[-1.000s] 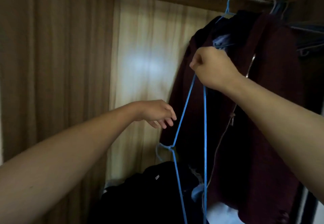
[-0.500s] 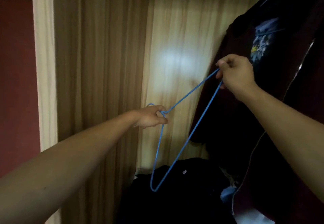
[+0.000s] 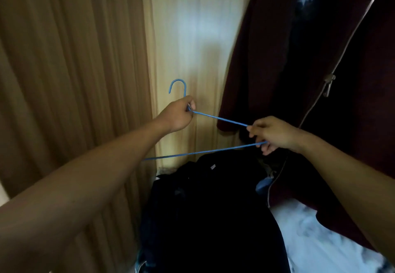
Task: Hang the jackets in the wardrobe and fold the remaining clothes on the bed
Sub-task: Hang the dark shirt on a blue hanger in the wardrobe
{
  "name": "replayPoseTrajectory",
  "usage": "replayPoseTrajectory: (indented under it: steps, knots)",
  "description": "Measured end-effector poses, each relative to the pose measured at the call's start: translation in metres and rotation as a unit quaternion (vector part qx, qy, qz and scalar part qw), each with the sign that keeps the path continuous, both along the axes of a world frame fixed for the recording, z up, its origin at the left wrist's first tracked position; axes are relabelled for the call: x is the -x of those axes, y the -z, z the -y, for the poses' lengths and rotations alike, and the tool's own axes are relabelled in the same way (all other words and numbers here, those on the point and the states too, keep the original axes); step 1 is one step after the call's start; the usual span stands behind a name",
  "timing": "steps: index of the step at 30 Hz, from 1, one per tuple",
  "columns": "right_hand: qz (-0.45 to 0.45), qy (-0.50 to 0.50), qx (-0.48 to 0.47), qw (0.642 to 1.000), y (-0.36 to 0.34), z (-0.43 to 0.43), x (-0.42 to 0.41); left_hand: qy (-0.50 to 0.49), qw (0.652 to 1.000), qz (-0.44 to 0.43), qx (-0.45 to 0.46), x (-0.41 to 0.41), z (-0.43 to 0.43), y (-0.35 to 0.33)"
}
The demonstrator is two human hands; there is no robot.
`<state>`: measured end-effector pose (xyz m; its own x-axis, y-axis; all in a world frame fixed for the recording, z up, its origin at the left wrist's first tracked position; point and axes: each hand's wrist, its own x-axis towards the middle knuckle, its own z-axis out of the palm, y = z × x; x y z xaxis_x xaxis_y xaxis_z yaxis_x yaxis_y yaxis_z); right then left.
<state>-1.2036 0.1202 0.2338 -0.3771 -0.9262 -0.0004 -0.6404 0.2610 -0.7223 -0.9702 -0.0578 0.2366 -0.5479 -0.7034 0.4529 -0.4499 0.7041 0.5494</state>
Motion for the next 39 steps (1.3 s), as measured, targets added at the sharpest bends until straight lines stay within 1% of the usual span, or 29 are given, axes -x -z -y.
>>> replayPoseTrajectory:
  steps: [2,4,5,8,9,11,12,13,15,17,19,21,25,27,29,31,32,36,39]
  knots:
    - [0.016,0.003,-0.009,1.0,0.041,0.008,0.003,0.003,0.999,0.034,-0.015,0.005,0.003,0.015]
    - [0.02,0.014,-0.025,0.999,0.083,0.019,0.012,0.005,0.995,0.097,-0.014,0.01,0.011,0.032]
    - [0.005,0.022,-0.034,0.999,0.102,0.025,0.017,0.004,0.991,0.134,-0.003,0.01,0.015,0.04]
    - [-0.082,0.081,-0.056,0.992,0.155,0.042,0.036,0.001,0.973,0.223,0.057,0.013,0.025,0.067]
    - [-0.098,0.109,-0.042,0.988,0.168,0.046,0.041,-0.003,0.97,0.234,0.067,0.015,0.028,0.076]
    - [-0.058,0.151,0.002,0.987,0.187,0.053,0.045,-0.009,0.97,0.235,0.069,0.017,0.034,0.094]
    - [-0.037,0.151,0.004,0.988,0.195,0.057,0.046,-0.009,0.97,0.233,0.067,0.018,0.037,0.103]
    - [-0.035,0.141,-0.01,0.989,0.203,0.061,0.047,-0.007,0.97,0.234,0.064,0.017,0.038,0.11]
    - [-0.082,0.13,-0.036,0.987,0.214,0.068,0.051,-0.004,0.97,0.237,0.061,0.014,0.04,0.121]
    - [-0.121,0.141,-0.012,0.983,0.211,0.072,0.05,0.007,0.971,0.233,0.058,0.011,0.041,0.125]
    - [-0.19,0.152,0.025,0.97,0.199,0.075,0.051,0.024,0.973,0.219,0.061,0.009,0.044,0.12]
    - [-0.266,0.144,0.055,0.951,0.176,0.076,0.054,0.034,0.974,0.21,0.075,0.01,0.045,0.101]
    - [-0.35,0.111,0.124,0.922,0.113,0.078,0.052,0.026,0.973,0.207,0.103,0.015,0.034,0.051]
    - [-0.4,0.088,0.101,0.907,0.083,0.078,0.048,0.012,0.974,0.194,0.117,0.014,0.026,0.027]
    - [-0.426,0.067,0.049,0.901,0.059,0.076,0.045,-0.003,0.974,0.178,0.137,0.01,0.018,0.004]
    - [-0.422,0.057,0.022,0.905,0.041,0.071,0.044,-0.018,0.975,0.164,0.149,0.006,0.012,-0.012]
    - [-0.406,0.052,0.023,0.912,0.034,0.069,0.043,-0.021,0.976,0.158,0.151,0.006,0.008,-0.015]
    - [-0.277,0.025,0.075,0.958,0.012,0.065,0.027,0.0,0.985,0.119,0.122,0.023,-0.01,0.002]
    - [-0.177,-0.002,0.122,0.977,0.006,0.066,0.001,0.023,0.997,0.053,0.056,0.048,-0.021,0.031]
